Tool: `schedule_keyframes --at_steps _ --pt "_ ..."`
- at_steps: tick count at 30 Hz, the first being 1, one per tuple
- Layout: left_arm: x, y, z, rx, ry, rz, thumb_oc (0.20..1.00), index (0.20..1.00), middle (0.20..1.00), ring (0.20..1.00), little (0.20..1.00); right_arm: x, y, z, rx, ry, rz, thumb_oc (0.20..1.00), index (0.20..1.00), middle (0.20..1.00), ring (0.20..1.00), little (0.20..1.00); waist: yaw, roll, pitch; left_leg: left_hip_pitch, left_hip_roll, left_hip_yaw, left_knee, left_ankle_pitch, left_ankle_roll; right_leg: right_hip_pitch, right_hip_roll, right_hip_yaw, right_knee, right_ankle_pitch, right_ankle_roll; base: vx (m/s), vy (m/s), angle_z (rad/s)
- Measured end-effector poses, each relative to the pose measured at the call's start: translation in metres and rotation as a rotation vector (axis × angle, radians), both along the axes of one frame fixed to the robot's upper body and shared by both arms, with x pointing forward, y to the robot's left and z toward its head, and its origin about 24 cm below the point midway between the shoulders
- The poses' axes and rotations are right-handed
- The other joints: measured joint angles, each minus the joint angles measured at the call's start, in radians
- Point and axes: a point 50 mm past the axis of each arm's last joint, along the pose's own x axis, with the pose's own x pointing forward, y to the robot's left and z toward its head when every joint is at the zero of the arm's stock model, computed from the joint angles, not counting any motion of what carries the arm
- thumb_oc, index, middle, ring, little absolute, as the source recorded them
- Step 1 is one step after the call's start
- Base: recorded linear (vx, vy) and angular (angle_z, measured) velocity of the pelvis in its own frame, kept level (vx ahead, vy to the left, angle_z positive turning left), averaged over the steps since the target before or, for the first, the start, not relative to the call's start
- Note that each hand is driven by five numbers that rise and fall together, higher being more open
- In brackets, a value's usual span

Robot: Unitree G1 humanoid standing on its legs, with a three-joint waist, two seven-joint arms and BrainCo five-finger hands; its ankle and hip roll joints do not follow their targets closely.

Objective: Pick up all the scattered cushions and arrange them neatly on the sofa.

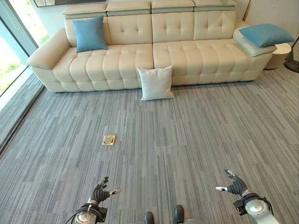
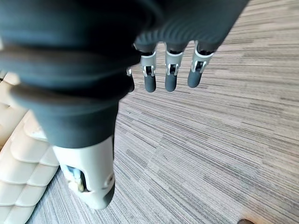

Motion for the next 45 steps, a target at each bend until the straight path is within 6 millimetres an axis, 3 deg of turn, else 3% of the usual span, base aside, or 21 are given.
schedule_keyframes --at_steps 10,18,28,29,31,33,34,35,37,38,39,40,41,42,43,44,45 --pt "-0.003 0.001 -0.002 0.002 0.015 0.011 1.000 1.000 1.000 1.000 1.000 -0.005 0.000 -0.004 0.028 0.012 -0.036 1.000 1.000 1.000 1.000 1.000 0.002 -0.010 0.009 -0.010 0.002 -0.007 -0.007 -0.018 -0.012 -0.002 0.001 -0.011 0.000 -0.009 -0.003 0.02 0.000 0.01" --pt "-0.003 0.004 -0.001 0.010 0.006 0.035 1.000 1.000 1.000 1.000 1.000 -0.007 0.001 -0.009 0.044 0.023 -0.073 1.000 1.000 1.000 1.000 1.000 0.009 -0.042 0.030 -0.050 0.002 -0.004 0.016 -0.015 -0.005 -0.041 0.000 -0.011 0.001 -0.009 -0.004 0.02 0.030 -0.01" --pt "0.001 0.018 0.006 0.007 -0.037 0.129 1.000 1.000 1.000 1.000 1.000 0.011 0.009 -0.003 0.069 -0.030 -0.079 1.000 1.000 1.000 1.000 1.000 0.053 -0.072 0.064 -0.067 -0.007 0.038 0.024 -0.040 0.016 -0.079 -0.001 0.043 0.013 0.003 0.006 0.08 0.118 -0.16" --pt "0.001 0.019 0.007 0.011 -0.040 0.131 1.000 1.000 1.000 1.000 1.000 0.012 0.009 -0.003 0.067 -0.029 -0.079 1.000 1.000 1.000 1.000 1.000 0.055 -0.073 0.068 -0.066 -0.013 0.040 0.022 -0.055 0.025 -0.100 0.000 0.047 0.055 0.000 0.013 0.13 0.173 -0.32" --pt "0.004 0.019 0.008 0.011 -0.048 0.128 1.000 1.000 1.000 1.000 1.000 0.028 0.012 0.007 0.068 -0.070 -0.064 1.000 1.000 1.000 1.000 1.000 0.054 -0.045 0.098 -0.061 0.000 0.029 0.025 -0.070 0.043 -0.246 -0.004 0.053 0.345 -0.060 0.090 0.21 0.170 -0.24" --pt "0.008 0.019 0.009 0.013 -0.055 0.127 1.000 1.000 1.000 1.000 1.000 0.030 0.014 0.010 0.074 -0.085 -0.053 1.000 1.000 1.000 1.000 1.000 0.051 -0.043 0.114 -0.052 -0.010 0.026 0.031 -0.081 0.059 -0.359 -0.025 0.063 0.563 -0.116 0.119 0.34 0.076 0.08" --pt "0.009 0.019 0.009 0.014 -0.055 0.128 1.000 1.000 1.000 1.000 1.000 0.025 0.016 0.007 0.080 -0.075 -0.045 1.000 1.000 1.000 1.000 1.000 0.032 -0.041 0.122 -0.051 -0.026 0.005 0.041 -0.101 0.070 -0.400 -0.042 0.058 0.587 -0.148 0.120 0.45 0.016 0.20" --pt "0.010 0.019 0.010 0.015 -0.059 0.129 1.000 1.000 1.000 1.000 1.000 0.024 0.018 0.009 0.086 -0.082 -0.038 1.000 1.000 1.000 1.000 1.000 0.032 -0.051 0.124 -0.045 -0.039 -0.006 0.045 -0.105 0.075 -0.430 -0.067 0.042 0.565 -0.159 0.114 0.37 -0.038 0.37" --pt "0.008 0.020 0.005 0.016 -0.029 0.142 1.000 1.000 1.000 1.000 1.000 0.019 0.021 0.004 0.097 -0.063 -0.044 1.000 1.000 1.000 1.000 1.000 0.021 -0.052 0.137 -0.031 -0.066 -0.024 0.083 -0.150 0.081 -0.472 -0.095 -0.018 0.278 -0.139 0.116 0.62 -0.129 0.49" --pt "0.006 0.019 0.003 0.014 -0.022 0.153 1.000 1.000 1.000 1.000 1.000 0.010 0.019 -0.001 0.096 -0.038 -0.055 1.000 1.000 1.000 1.000 1.000 -0.002 -0.052 0.138 -0.022 -0.077 -0.063 0.138 -0.216 0.077 -0.477 -0.100 -0.019 0.146 -0.116 0.135 0.75 -0.219 0.84" --pt "0.008 0.017 0.003 0.012 -0.027 0.152 1.000 1.000 1.000 1.000 1.000 0.003 0.017 -0.004 0.096 -0.022 -0.069 1.000 1.000 1.000 1.000 1.000 -0.013 -0.044 0.138 -0.027 -0.076 -0.104 0.178 -0.252 0.070 -0.463 -0.101 -0.016 0.130 -0.115 0.140 0.76 -0.395 1.54" --pt "0.008 0.012 0.003 0.004 -0.030 0.129 1.000 1.000 1.000 1.000 1.000 -0.016 0.013 -0.013 0.094 0.031 -0.098 1.000 1.000 1.000 1.000 1.000 -0.027 -0.015 0.129 0.031 -0.045 -0.162 0.186 -0.285 0.037 -0.416 -0.077 -0.021 0.197 -0.088 0.090 0.44 -0.368 1.31" --pt "0.002 0.011 0.000 0.005 -0.012 0.126 1.000 1.000 1.000 1.000 1.000 -0.022 0.013 -0.017 0.097 0.052 -0.107 1.000 1.000 1.000 1.000 1.000 -0.025 -0.006 0.110 0.079 -0.027 -0.175 0.184 -0.281 0.021 -0.377 -0.051 -0.044 0.238 -0.076 0.071 0.39 -0.374 1.39" --pt "-0.002 0.016 0.000 0.018 0.002 0.125 1.000 1.000 1.000 1.000 1.000 -0.026 0.015 -0.021 0.108 0.066 -0.121 1.000 1.000 1.000 1.000 1.000 -0.035 -0.041 0.089 0.041 -0.049 -0.167 0.301 -0.294 -0.013 -0.327 -0.065 -0.043 0.226 -0.040 0.024 0.26 -0.248 0.95" --pt "0.004 0.010 0.001 0.008 -0.007 0.109 1.000 1.000 1.000 1.000 1.000 -0.025 0.009 -0.020 0.102 0.060 -0.149 1.000 1.000 1.000 1.000 1.000 -0.047 -0.042 0.087 -0.061 -0.050 -0.128 0.529 -0.308 -0.048 -0.321 -0.067 -0.060 0.241 0.007 -0.059 0.26 -0.244 0.80" --pt "0.005 0.007 0.000 0.001 -0.010 0.101 1.000 1.000 1.000 1.000 1.000 -0.022 0.006 -0.018 0.095 0.051 -0.156 1.000 1.000 1.000 1.000 1.000 -0.042 -0.030 0.086 -0.118 -0.033 -0.104 0.636 -0.295 -0.059 -0.321 -0.063 -0.074 0.251 -0.002 -0.071 0.20 -0.183 0.28" --pt "0.008 0.002 -0.001 -0.014 -0.011 0.089 1.000 1.000 1.000 1.000 1.000 -0.005 0.003 -0.009 0.095 0.000 -0.153 1.000 1.000 1.000 1.000 1.000 -0.031 -0.018 0.085 -0.251 0.034 -0.028 0.883 -0.157 -0.081 -0.304 -0.036 -0.073 0.259 -0.035 -0.106 0.40 -0.220 -0.23"
